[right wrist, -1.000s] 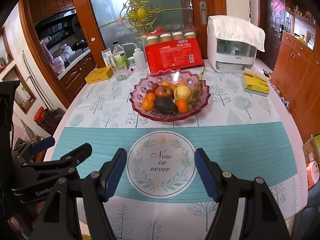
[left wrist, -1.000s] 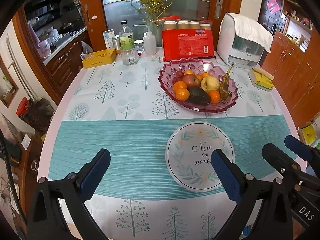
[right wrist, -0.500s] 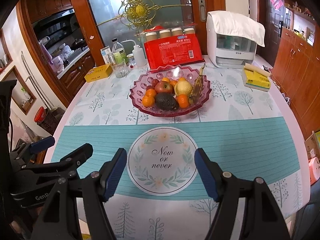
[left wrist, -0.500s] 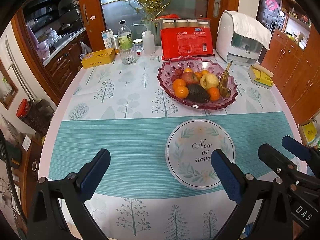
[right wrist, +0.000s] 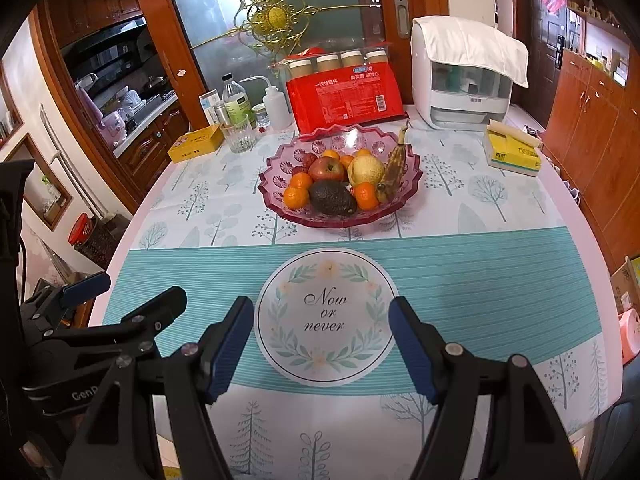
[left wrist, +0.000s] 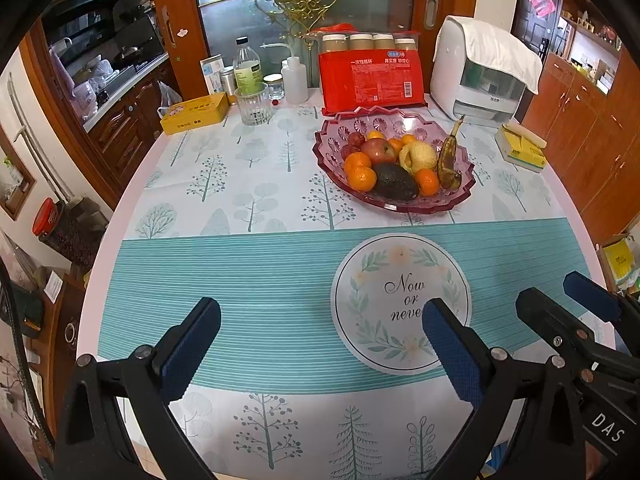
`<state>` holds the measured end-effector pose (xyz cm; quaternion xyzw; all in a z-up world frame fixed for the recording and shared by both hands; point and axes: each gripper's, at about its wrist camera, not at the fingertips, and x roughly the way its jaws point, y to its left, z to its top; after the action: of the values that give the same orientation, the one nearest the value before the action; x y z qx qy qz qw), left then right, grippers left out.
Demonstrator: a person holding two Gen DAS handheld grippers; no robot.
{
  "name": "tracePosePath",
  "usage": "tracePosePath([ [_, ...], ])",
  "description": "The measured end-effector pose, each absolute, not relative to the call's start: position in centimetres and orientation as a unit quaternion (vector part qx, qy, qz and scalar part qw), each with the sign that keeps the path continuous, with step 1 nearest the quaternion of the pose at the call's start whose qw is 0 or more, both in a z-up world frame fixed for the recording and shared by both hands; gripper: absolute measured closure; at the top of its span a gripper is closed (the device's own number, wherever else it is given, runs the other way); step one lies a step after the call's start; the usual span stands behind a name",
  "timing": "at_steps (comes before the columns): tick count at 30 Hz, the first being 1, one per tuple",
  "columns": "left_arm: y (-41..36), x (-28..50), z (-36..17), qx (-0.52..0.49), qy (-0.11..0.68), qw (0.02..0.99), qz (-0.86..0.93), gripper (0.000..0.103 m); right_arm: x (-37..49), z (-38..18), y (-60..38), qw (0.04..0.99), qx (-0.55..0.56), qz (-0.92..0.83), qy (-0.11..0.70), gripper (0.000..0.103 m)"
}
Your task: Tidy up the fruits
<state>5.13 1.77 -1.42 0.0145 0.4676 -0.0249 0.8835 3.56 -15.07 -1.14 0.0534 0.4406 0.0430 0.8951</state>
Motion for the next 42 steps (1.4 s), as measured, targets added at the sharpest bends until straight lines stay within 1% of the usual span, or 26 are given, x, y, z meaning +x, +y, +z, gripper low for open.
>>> tracePosePath([
  [29, 1.8, 5.3, -1.6, 0.017, 0.472, 0.881, -0.027, 0.003, 3.7, -1.2, -15.4, 0.894, 0.054, 0.044, 0.442, 0.032],
  [42, 0.5, 5.1, -2.2, 0.019, 0.478, 0.878, -0.026, 0.003, 3.5, -1.8, -15.7, 0.893, 0.059, 0.043, 0.445, 0.032],
])
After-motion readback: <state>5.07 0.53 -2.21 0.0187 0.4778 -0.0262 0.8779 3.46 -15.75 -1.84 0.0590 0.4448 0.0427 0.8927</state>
